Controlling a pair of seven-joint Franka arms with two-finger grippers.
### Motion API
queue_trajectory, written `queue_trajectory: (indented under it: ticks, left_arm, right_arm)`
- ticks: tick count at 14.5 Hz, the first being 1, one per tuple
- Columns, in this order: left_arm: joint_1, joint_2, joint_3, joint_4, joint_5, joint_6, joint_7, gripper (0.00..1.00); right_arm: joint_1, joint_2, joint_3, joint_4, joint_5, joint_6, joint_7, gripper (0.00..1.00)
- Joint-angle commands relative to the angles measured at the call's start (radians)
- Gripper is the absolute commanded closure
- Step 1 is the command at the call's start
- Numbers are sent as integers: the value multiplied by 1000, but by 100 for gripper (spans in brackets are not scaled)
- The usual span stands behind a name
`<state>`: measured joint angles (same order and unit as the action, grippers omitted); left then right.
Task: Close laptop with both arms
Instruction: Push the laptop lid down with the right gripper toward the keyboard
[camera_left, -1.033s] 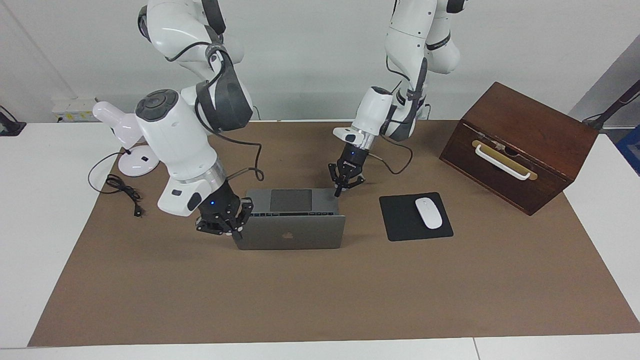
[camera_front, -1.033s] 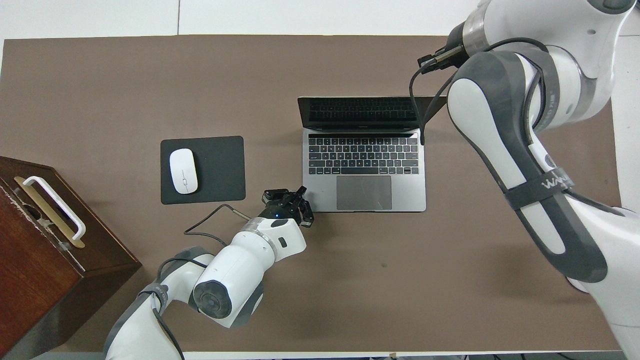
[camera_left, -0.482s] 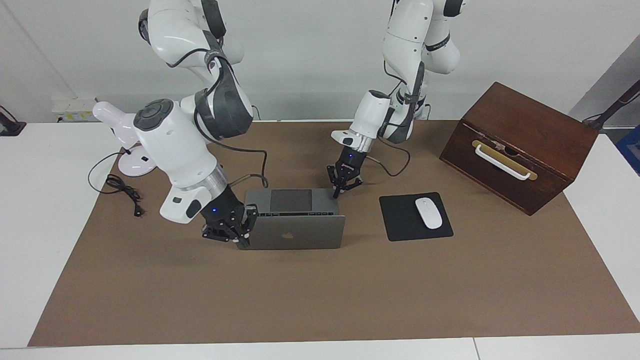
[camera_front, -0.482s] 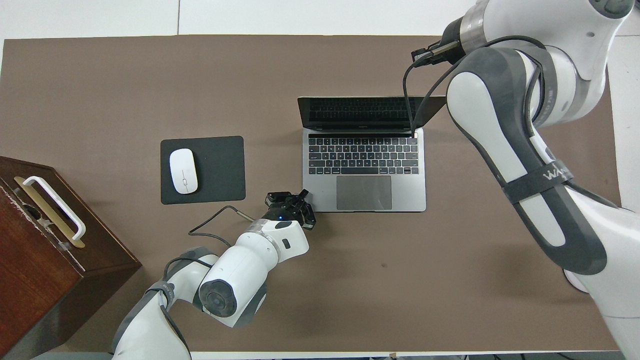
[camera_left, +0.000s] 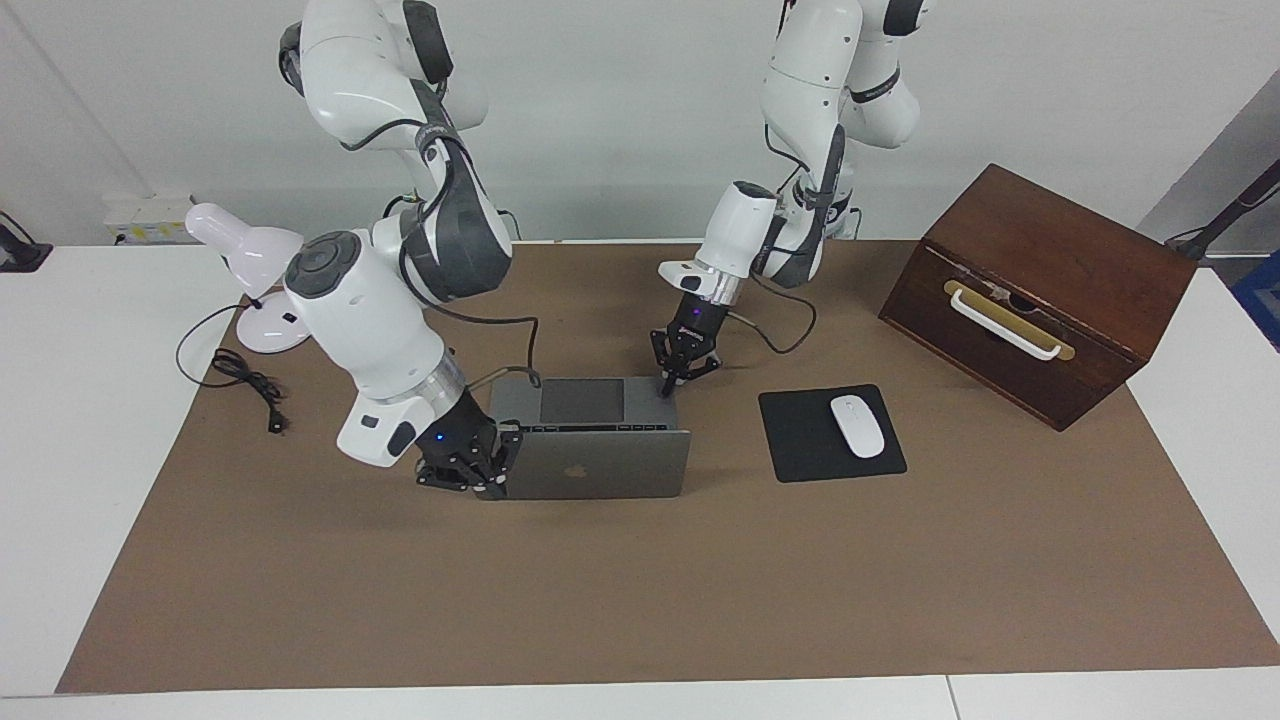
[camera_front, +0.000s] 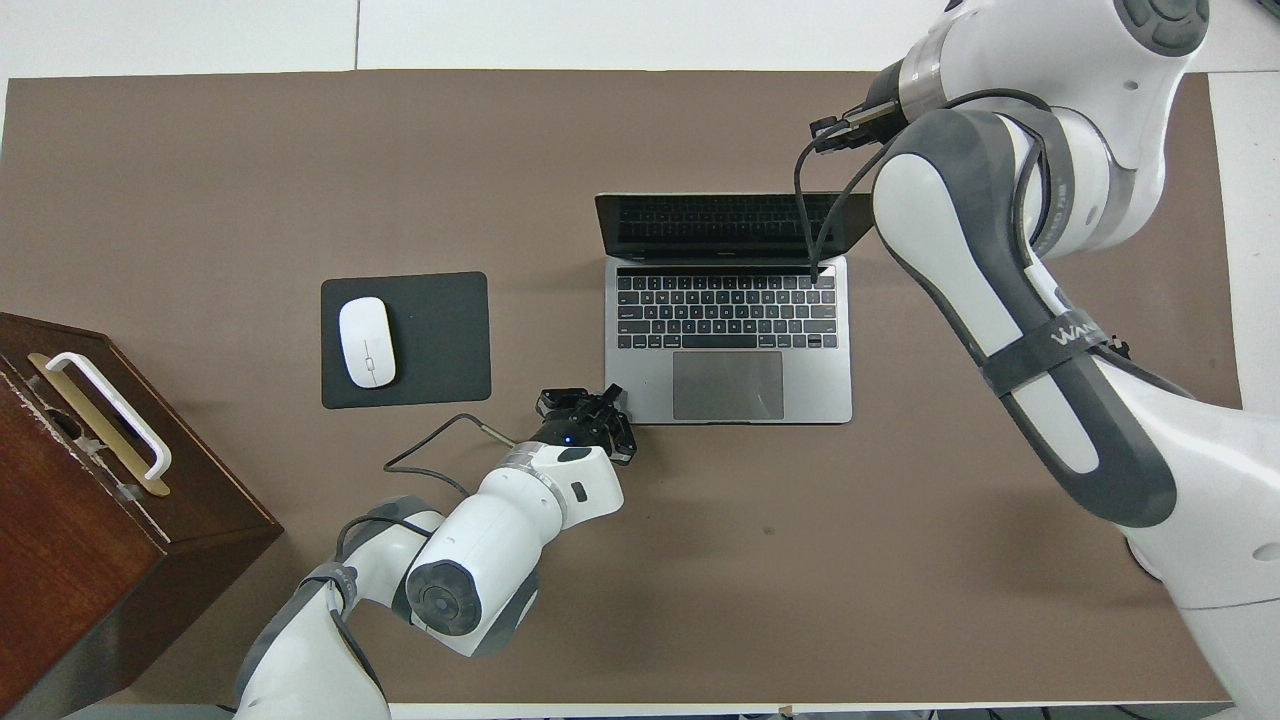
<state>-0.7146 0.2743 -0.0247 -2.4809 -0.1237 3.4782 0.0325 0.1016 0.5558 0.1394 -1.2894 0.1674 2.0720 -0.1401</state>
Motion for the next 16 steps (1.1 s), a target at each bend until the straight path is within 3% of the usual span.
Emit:
queue_trajectory:
  ticks: [1, 8, 16]
  left_arm:
    - [-20, 26, 17, 14, 1, 21, 24, 100]
    - [-22, 39, 17, 14, 1, 22, 55, 100]
    - [-28, 40, 17, 13, 1, 24, 59, 100]
  right_arm:
    - [-2, -25, 11, -56, 26, 22, 17, 100]
    - [0, -37, 12, -90, 26, -7, 17, 100]
    - [23, -103, 14, -217, 26, -29, 22, 100]
